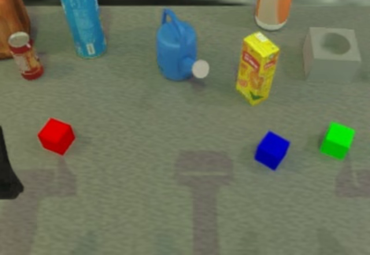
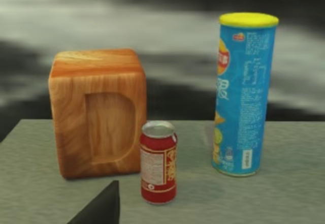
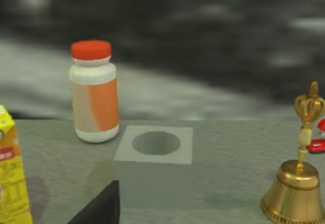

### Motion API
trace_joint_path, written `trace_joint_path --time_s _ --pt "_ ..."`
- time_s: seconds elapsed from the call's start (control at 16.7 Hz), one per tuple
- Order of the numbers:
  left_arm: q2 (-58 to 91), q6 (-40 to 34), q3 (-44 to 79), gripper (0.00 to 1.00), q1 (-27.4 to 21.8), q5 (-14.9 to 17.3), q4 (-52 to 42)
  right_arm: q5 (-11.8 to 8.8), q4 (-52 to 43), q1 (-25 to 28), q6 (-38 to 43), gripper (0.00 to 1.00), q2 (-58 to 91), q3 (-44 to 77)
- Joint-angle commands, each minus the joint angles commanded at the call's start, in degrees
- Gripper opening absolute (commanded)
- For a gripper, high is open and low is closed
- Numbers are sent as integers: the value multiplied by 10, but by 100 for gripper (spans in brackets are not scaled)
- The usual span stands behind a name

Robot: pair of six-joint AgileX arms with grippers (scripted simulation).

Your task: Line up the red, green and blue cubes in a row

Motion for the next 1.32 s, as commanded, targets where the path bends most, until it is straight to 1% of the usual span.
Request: trace_joint_path --time_s 0.24,0.48,0.72,1.08,1.32 --pt "18 4 17 100 -2 1 -12 0 0 0 0 100 0 0" --pt "126 23 117 100 -10 2 -77 0 0 0 0 100 0 0" --pt "327 54 268 100 -20 1 -182 0 0 0 0 100 0 0" --pt "713 110 516 100 -38 -3 -371 0 0 0 0 100 0 0" --pt "927 142 667 100 -50 -4 -482 0 0 0 0 100 0 0"
